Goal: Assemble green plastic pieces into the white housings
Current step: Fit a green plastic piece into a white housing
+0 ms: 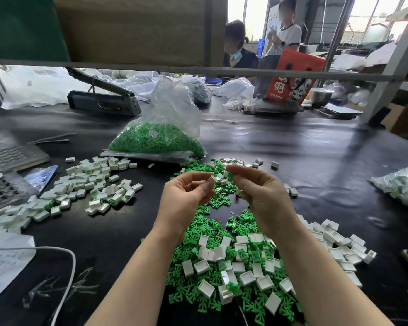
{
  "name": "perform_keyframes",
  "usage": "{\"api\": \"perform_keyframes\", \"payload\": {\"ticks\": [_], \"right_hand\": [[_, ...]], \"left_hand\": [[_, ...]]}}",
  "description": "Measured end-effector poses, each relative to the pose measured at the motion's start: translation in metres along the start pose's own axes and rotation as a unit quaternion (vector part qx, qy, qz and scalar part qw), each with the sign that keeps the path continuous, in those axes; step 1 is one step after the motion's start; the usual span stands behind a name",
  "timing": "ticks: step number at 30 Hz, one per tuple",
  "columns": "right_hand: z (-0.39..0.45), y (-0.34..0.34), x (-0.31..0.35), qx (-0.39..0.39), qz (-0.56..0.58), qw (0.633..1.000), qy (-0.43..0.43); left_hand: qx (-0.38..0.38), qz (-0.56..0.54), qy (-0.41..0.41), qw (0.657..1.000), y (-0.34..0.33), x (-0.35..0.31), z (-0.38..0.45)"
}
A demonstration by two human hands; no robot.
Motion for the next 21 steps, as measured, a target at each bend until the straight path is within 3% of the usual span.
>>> {"api": "perform_keyframes", "payload": {"ticks": [8,21], "right_hand": [[0.0013,-0.0038,-0.0006,0.015,-0.106,0.992,0.065],[0.0029,-0.0017,-0.0018,0.043,-0.21,0.973,0.085]], "left_hand": [[-0.004,0.034,-0.018,0.999,-0.0014,-0.0007,-0.0006],[-0.003,0.079,-0.05,0.996,0.0024,-0.0024,-0.001]]}}
Point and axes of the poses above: each hand's wrist, its own z-axis towards the middle knuckle, its own y-axis out of the back of the hand, x = y × z, the point moved 3 cm from there along z, towards the middle knuckle, and after that the axes turned 15 degrees about z, right-handed, at the moved point
